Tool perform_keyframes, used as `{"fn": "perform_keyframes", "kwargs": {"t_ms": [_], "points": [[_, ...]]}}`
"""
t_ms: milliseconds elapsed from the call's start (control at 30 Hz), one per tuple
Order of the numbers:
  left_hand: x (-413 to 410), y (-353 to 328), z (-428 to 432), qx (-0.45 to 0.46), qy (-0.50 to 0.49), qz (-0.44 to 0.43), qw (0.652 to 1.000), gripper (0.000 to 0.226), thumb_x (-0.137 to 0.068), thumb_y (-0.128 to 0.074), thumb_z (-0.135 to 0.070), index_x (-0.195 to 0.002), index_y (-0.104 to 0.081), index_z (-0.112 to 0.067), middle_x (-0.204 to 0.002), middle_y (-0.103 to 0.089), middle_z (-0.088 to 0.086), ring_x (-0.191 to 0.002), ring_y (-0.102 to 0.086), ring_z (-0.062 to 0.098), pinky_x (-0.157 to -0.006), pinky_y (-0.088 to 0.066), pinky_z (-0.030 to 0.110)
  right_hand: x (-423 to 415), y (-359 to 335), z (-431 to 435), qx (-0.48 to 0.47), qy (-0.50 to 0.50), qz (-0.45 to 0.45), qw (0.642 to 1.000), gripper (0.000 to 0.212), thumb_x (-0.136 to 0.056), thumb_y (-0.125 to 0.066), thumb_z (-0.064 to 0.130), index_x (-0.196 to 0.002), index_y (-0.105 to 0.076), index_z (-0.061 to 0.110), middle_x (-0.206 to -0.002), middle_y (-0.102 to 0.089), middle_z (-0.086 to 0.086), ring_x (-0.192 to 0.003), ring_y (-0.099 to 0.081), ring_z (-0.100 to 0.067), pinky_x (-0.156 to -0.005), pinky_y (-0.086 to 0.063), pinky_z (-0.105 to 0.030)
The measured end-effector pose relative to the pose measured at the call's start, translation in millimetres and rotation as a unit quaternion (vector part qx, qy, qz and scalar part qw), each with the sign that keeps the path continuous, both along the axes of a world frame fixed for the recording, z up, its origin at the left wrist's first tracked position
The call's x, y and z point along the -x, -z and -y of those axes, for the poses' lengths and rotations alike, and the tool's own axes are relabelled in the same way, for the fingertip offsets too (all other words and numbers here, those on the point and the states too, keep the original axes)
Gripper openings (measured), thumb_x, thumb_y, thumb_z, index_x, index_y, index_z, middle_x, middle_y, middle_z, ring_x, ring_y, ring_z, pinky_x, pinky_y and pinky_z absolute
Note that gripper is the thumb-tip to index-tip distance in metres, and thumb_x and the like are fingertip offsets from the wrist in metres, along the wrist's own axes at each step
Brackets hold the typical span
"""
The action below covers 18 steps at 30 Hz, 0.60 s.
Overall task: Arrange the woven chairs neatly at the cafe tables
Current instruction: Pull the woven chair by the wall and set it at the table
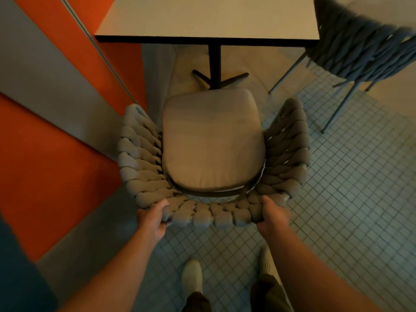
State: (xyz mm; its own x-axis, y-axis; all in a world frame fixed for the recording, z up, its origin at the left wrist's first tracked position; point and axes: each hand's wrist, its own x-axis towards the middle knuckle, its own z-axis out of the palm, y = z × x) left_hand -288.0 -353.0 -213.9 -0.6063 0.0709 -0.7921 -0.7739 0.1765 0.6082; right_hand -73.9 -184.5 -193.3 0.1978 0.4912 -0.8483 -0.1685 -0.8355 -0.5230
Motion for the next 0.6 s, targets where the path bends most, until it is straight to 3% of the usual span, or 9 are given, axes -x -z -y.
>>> {"fn": "perform_keyframes", "kwargs": {"t_ms": [100, 267, 533, 600], "points": [[17.2, -3.5, 6.1, 0.007, 0.015, 0.008, 1.0, 0.057, -0.085, -0.069, 0.007, -0.136, -0.053, -0.014, -0.128, -0.063, 0.016, -0.103, -0.064, 0.032, -0.076, -0.055, 0.051, 11.6, 2.3, 13.8, -0.001, 0.013, 0.002, 1.0, 0.042, -0.089, -0.068, 0.005, -0.13, -0.055, 0.002, -0.125, -0.062, -0.024, -0.107, -0.065, -0.039, -0.093, -0.054, -0.057], [49.0, -10.3, 21.7, 0.007, 0.045, 0.014, 0.999, 0.061, -0.084, -0.069, 0.009, -0.139, -0.049, -0.01, -0.127, -0.061, 0.019, -0.105, -0.062, 0.036, -0.075, -0.054, 0.053, 37.0, 0.1, 41.2, 0.007, 0.035, 0.004, 0.999, 0.048, -0.089, -0.069, 0.008, -0.134, -0.052, 0.005, -0.129, -0.061, -0.023, -0.11, -0.064, -0.04, -0.094, -0.053, -0.058], [93.8, -16.9, 54.6, 0.001, 0.076, 0.017, 0.997, 0.072, -0.084, -0.068, 0.011, -0.144, -0.041, -0.02, -0.125, -0.055, 0.015, -0.108, -0.056, 0.035, -0.083, -0.052, 0.057, 71.3, 1.5, 98.0, 0.021, 0.077, 0.009, 0.997, 0.046, -0.088, -0.071, 0.01, -0.13, -0.055, 0.0, -0.122, -0.063, -0.025, -0.104, -0.066, -0.043, -0.088, -0.054, -0.06], [95.2, -17.0, 61.1, 0.002, 0.079, 0.017, 0.997, 0.073, -0.084, -0.069, 0.011, -0.143, -0.043, -0.023, -0.126, -0.057, 0.014, -0.107, -0.058, 0.034, -0.079, -0.053, 0.055, 72.0, 0.0, 103.2, 0.016, 0.074, 0.015, 0.997, 0.047, -0.088, -0.07, 0.009, -0.13, -0.053, -0.002, -0.122, -0.062, -0.026, -0.105, -0.065, -0.043, -0.089, -0.054, -0.059]]}}
